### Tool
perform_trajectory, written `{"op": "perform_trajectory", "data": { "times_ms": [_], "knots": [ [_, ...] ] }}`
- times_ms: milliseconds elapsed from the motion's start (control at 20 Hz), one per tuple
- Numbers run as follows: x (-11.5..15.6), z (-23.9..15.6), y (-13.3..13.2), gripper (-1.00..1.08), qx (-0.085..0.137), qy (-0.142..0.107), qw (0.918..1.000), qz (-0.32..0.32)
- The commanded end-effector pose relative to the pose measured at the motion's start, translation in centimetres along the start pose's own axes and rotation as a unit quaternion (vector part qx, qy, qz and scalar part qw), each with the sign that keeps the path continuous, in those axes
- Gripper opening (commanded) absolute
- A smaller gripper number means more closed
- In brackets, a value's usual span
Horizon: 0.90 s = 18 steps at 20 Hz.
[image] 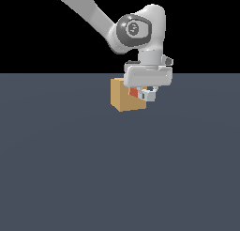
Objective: Insert the peg into the horizontal hole in a box.
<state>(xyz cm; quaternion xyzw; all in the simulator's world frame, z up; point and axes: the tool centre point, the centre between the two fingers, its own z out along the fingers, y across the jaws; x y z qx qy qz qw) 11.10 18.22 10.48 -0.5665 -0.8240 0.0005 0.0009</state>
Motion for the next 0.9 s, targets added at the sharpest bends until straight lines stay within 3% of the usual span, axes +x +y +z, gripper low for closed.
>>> {"op": "perform_trajectory", "data": {
  "times_ms": [0, 200, 600, 850],
  "knots": [
    [0.2, -0.1, 0.0, -1.0, -0.001, 0.0, 1.0, 0.0],
    [1.8, -0.1, 0.0, -1.0, -0.001, 0.0, 1.0, 0.0],
    [7.6, -0.2, -0.1, -1.0, -0.002, 0.0, 1.0, 0.0],
    [8.8, -0.2, 0.0, -1.0, -0.002, 0.0, 1.0, 0.0]
  ]
}}
